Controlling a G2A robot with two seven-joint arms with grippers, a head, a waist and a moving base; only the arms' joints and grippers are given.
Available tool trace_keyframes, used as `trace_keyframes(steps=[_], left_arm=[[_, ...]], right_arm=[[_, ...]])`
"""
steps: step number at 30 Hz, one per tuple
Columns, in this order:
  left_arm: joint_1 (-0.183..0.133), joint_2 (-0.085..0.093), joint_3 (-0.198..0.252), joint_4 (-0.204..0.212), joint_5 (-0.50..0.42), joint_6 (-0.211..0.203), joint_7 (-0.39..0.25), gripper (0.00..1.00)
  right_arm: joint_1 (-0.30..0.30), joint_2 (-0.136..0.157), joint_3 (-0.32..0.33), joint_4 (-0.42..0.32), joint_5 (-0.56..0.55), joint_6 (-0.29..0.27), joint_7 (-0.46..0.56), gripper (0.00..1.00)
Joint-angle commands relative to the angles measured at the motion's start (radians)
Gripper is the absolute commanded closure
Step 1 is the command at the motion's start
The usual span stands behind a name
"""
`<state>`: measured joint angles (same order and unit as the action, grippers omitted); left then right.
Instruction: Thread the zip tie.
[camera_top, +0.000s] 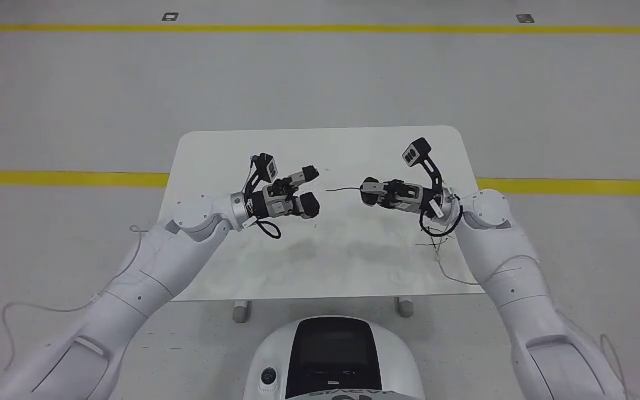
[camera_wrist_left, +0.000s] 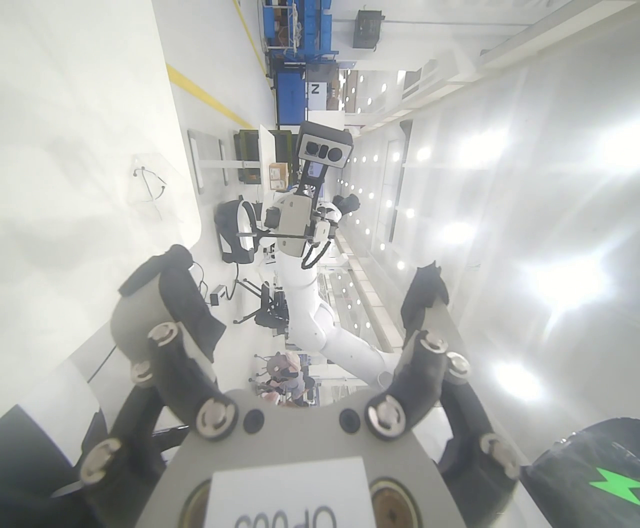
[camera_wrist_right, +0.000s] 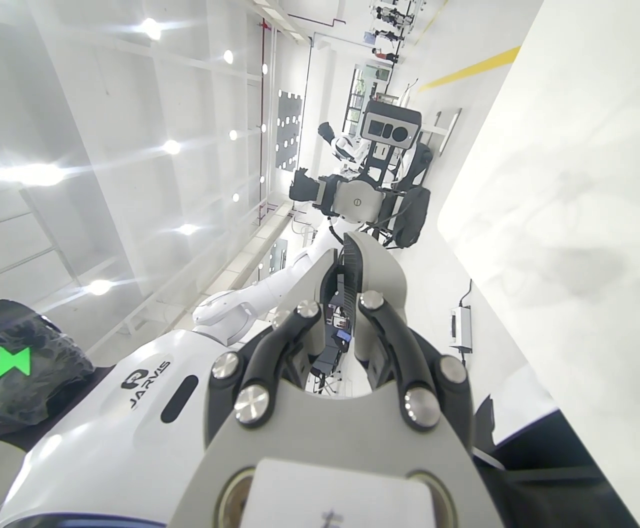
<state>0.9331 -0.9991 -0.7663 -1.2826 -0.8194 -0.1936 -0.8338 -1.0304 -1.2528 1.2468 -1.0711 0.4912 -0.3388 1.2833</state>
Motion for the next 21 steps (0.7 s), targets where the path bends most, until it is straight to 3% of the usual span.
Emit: trace_keyframes(steps=[1,8,16,21], left_arm=[[0.005,-0.001,0.001,-0.005,0.002,0.007,-0.013,0.00],[-0.018,-0.023,0.032,0.010,-0.018,0.031,-0.123,0.00],[-0.074,-0.068,0.100,0.034,0.001,0.055,-0.123,0.00],[-0.074,-0.068,0.100,0.034,0.001,0.055,-0.123,0.00]], right_arm=[[-0.015,0.002,0.005,-0.017,-0.009,0.006,-0.038,1.00],[-0.050,0.006,0.019,-0.058,0.068,-0.001,0.072,1.00],[-0.038,-0.001,-0.028,-0.036,0.138,-0.001,0.107,1.00],[-0.031,0.002,-0.035,-0.037,0.132,-0.001,0.107,1.00]])
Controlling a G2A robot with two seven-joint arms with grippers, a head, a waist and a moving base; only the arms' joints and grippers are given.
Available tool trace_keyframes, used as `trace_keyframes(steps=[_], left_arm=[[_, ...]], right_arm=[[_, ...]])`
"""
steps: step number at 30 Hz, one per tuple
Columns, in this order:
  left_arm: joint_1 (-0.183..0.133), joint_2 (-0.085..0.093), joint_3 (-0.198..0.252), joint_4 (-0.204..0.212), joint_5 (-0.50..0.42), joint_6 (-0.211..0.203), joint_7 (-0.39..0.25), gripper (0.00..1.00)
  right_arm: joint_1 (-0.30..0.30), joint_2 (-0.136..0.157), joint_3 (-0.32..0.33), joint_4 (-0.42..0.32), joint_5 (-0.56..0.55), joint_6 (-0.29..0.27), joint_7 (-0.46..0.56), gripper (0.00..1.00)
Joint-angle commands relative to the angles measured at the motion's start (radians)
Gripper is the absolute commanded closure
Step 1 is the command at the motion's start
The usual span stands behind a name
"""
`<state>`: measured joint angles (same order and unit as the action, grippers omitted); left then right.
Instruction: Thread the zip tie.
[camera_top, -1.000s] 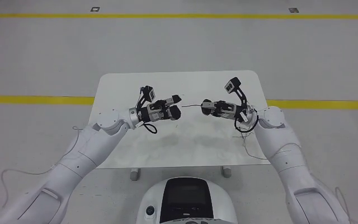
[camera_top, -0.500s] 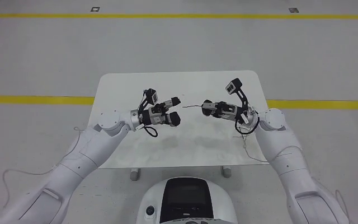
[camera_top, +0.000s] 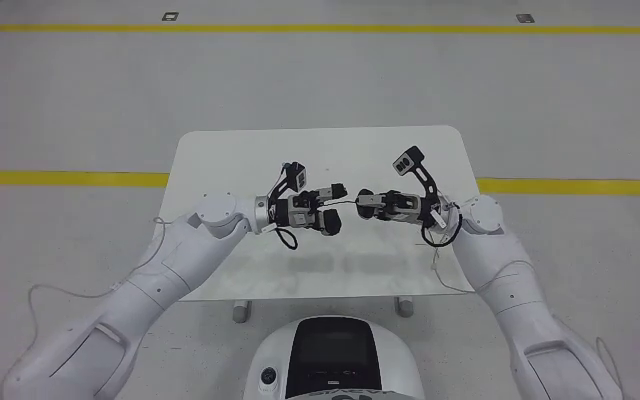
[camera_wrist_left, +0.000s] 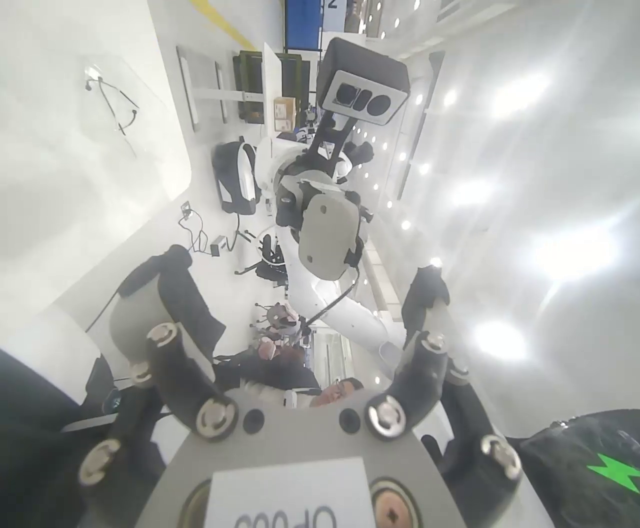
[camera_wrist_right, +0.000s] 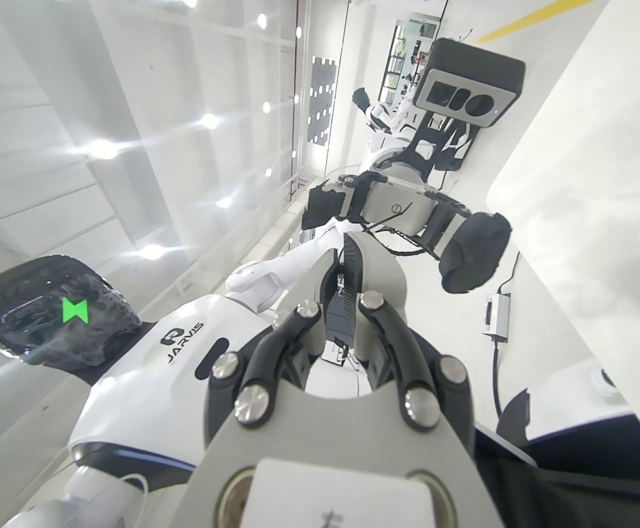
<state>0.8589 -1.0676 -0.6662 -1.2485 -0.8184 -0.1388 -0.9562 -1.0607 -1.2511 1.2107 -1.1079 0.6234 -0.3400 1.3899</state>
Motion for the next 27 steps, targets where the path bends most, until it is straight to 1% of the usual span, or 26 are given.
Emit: trace_keyframes(steps=[1,3,5,7,11,14,16,22,23,24,27], left_arm=[[0.000,0.000,0.000,0.000,0.000,0.000,0.000,0.00],[0.004,0.000,0.000,-0.004,0.003,-0.001,0.009,0.00],[0.013,-0.001,-0.005,-0.012,0.015,-0.011,0.038,0.00],[0.021,-0.001,-0.011,-0.022,0.025,-0.020,0.059,0.00],[0.031,-0.003,-0.022,-0.034,0.029,-0.035,0.071,0.00],[0.035,-0.005,-0.031,-0.038,0.034,-0.044,0.075,0.00],[0.035,-0.006,-0.035,-0.042,0.035,-0.060,0.065,0.00],[0.035,-0.006,-0.035,-0.042,0.035,-0.060,0.065,0.00],[0.035,-0.006,-0.035,-0.042,0.035,-0.060,0.065,0.00],[0.040,-0.006,-0.035,-0.048,0.040,-0.058,0.078,0.00],[0.051,-0.007,-0.041,-0.063,0.047,-0.052,0.088,0.00]], right_arm=[[0.000,0.000,0.001,0.000,0.000,0.000,0.000,1.00],[0.000,0.000,0.001,0.000,0.000,0.000,0.000,1.00],[-0.012,-0.001,-0.003,-0.018,0.005,0.010,-0.027,1.00],[-0.021,-0.001,-0.005,-0.031,0.018,0.018,-0.032,1.00],[-0.019,-0.001,-0.007,-0.026,0.055,0.023,-0.015,1.00],[-0.011,-0.001,-0.012,-0.016,0.060,0.028,-0.017,1.00],[-0.006,0.000,-0.011,-0.009,0.038,0.019,-0.037,1.00],[-0.006,0.000,-0.011,-0.009,0.038,0.019,-0.037,1.00],[-0.012,0.000,-0.013,-0.020,0.034,0.023,-0.058,1.00],[-0.018,0.000,-0.014,-0.033,0.032,0.027,-0.069,1.00],[-0.029,0.002,-0.015,-0.056,0.040,0.042,-0.073,1.00]])
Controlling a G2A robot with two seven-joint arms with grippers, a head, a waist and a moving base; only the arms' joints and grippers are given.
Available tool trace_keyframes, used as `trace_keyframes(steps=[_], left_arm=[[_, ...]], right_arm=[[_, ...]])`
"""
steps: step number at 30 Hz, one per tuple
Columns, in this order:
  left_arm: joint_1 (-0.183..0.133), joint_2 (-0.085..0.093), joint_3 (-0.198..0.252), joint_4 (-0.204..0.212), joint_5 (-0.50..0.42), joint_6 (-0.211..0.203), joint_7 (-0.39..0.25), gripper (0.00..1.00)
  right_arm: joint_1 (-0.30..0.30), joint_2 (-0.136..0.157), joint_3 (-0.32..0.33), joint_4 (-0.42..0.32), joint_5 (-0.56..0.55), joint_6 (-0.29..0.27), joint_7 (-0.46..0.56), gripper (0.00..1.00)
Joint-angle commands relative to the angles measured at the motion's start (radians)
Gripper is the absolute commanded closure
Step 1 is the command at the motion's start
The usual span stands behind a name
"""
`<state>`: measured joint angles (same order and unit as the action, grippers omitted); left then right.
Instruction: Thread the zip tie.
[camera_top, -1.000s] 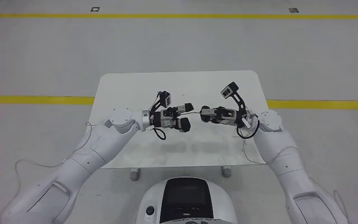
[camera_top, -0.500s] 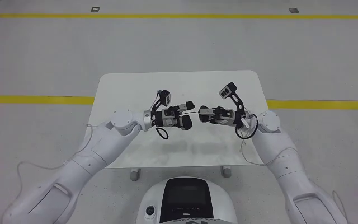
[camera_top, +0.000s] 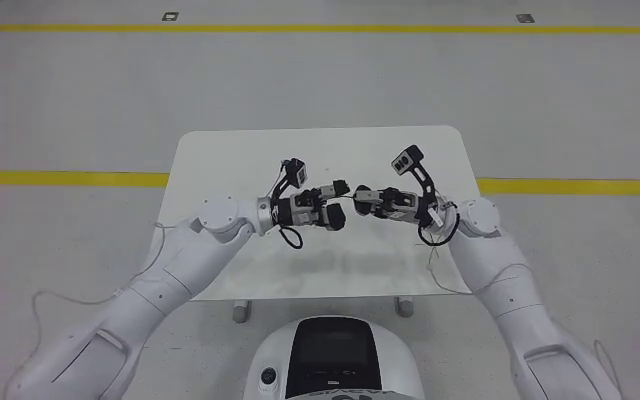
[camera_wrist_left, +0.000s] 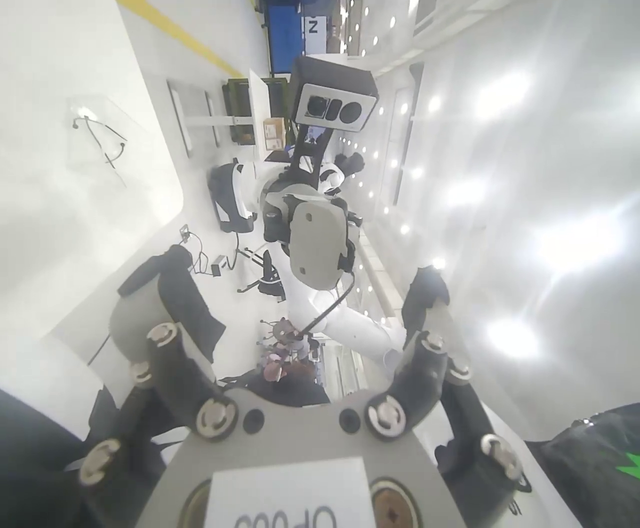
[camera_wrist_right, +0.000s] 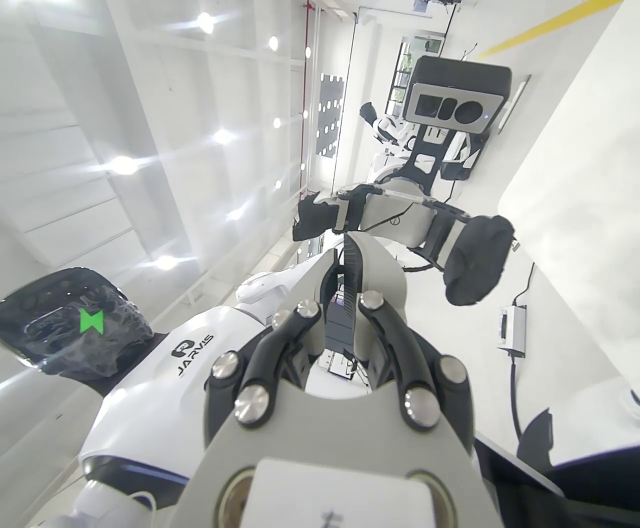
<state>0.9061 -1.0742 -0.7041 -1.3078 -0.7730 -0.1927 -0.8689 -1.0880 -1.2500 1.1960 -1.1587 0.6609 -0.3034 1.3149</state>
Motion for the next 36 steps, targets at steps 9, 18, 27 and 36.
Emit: trace_keyframes(steps=[9,18,27,36], left_arm=[[0.018,-0.004,-0.021,-0.010,0.006,0.000,-0.008,0.00],[0.026,-0.006,-0.039,-0.007,0.018,0.001,-0.025,0.46],[0.033,-0.011,-0.051,-0.004,0.024,0.009,-0.033,0.54],[0.041,-0.020,-0.067,0.015,-0.054,0.013,-0.077,0.53]], right_arm=[[0.006,0.003,-0.015,-0.005,-0.010,0.031,-0.003,1.00],[0.017,0.012,-0.018,-0.003,-0.068,0.063,-0.025,1.00],[0.008,0.019,-0.015,-0.030,-0.051,0.068,0.003,1.00],[0.014,0.018,-0.027,-0.017,0.000,0.058,0.052,1.00]])
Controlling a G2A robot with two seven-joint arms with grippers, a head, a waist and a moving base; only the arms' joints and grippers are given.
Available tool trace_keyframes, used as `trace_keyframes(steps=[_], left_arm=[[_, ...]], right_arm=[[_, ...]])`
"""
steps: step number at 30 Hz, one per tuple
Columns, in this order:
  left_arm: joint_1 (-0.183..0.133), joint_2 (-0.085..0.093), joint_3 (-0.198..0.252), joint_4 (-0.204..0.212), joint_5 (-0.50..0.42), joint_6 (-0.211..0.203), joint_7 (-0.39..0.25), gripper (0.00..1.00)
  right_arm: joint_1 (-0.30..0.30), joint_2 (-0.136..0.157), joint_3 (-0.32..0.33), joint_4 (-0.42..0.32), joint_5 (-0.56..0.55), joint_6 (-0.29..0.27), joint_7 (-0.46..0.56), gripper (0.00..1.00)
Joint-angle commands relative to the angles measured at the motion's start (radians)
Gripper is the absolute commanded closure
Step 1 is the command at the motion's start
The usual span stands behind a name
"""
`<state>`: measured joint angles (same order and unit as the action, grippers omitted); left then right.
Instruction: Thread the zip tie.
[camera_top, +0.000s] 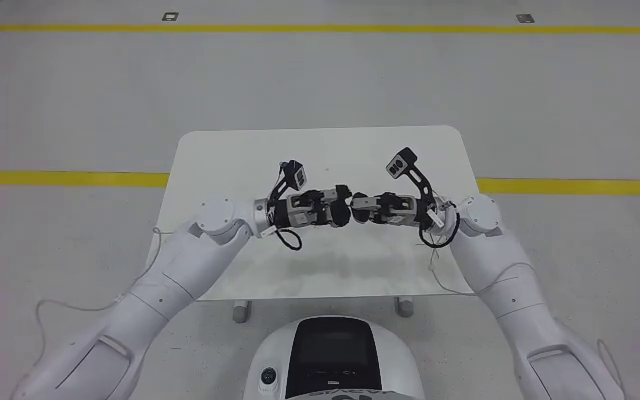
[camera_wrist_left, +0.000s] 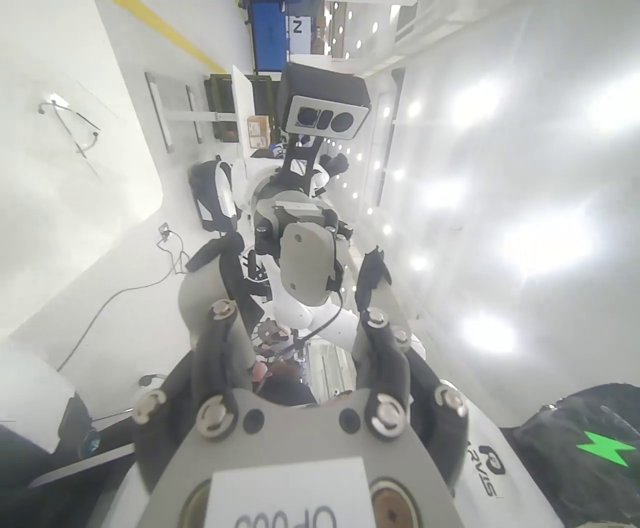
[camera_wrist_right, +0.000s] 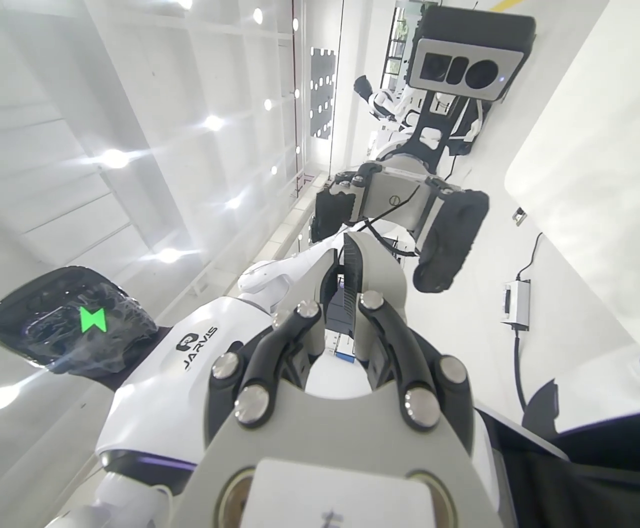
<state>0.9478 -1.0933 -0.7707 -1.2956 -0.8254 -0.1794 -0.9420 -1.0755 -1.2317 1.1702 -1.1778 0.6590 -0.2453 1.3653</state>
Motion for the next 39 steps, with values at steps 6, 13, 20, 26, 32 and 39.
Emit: trace_keyframes(steps=[6,13,20,26,32,39], left_arm=[[0.001,-0.006,-0.010,0.016,-0.018,-0.001,-0.018,0.54],[0.002,-0.011,-0.015,0.023,-0.015,0.000,-0.025,0.55],[0.003,-0.014,-0.021,0.019,0.003,0.002,-0.031,0.64],[0.003,-0.013,-0.029,0.014,0.058,0.006,-0.015,0.72],[0.010,-0.012,-0.037,0.006,0.080,0.011,-0.006,0.78],[0.013,-0.013,-0.045,0.002,0.096,0.018,-0.003,0.82]], right_arm=[[0.004,0.003,0.005,0.004,0.019,-0.008,0.021,1.00],[-0.003,0.010,0.005,-0.006,0.025,-0.008,0.025,1.00],[0.004,0.015,-0.006,0.007,-0.023,0.013,0.000,1.00],[0.011,0.022,-0.001,0.012,-0.051,0.035,-0.008,1.00],[0.012,0.028,-0.001,0.003,-0.077,0.059,-0.007,1.00],[0.014,0.034,-0.003,0.008,-0.104,0.067,-0.026,1.00]])
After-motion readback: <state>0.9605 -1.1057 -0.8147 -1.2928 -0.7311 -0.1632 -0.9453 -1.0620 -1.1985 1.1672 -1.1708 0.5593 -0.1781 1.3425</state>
